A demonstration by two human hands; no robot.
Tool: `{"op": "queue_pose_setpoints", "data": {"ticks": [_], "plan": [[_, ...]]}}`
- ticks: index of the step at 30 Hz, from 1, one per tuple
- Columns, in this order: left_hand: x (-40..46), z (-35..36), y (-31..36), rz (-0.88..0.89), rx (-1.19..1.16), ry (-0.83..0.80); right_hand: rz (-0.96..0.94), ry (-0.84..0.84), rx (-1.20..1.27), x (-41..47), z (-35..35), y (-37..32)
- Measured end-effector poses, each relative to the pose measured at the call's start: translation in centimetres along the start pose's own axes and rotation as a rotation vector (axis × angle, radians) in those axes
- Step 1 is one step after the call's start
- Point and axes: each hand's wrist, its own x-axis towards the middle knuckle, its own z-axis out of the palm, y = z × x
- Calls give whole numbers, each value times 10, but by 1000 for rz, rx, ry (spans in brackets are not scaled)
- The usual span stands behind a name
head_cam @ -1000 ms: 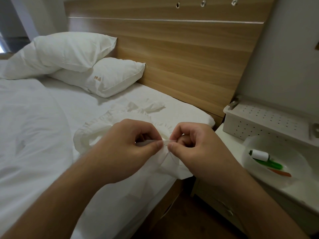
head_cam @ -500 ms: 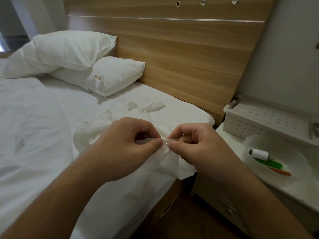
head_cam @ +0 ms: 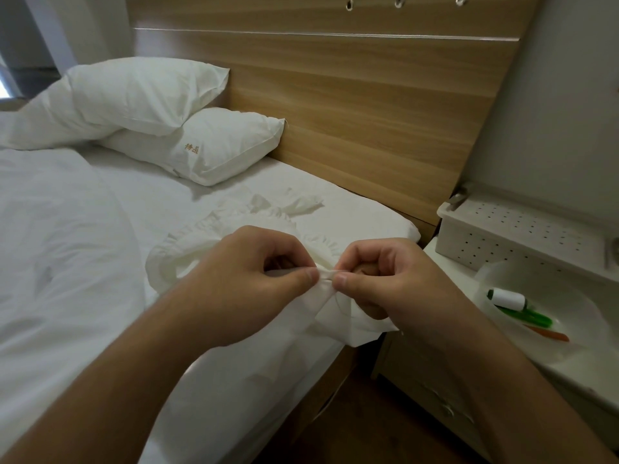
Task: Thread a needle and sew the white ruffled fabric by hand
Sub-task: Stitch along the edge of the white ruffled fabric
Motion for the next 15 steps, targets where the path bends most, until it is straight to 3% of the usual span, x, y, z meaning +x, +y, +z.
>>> {"op": "queue_pose_setpoints", "data": {"ticks": [15], "plan": [[0,1,-7,28,-141,-65,-101,-122,126,5,-6,15]]}}
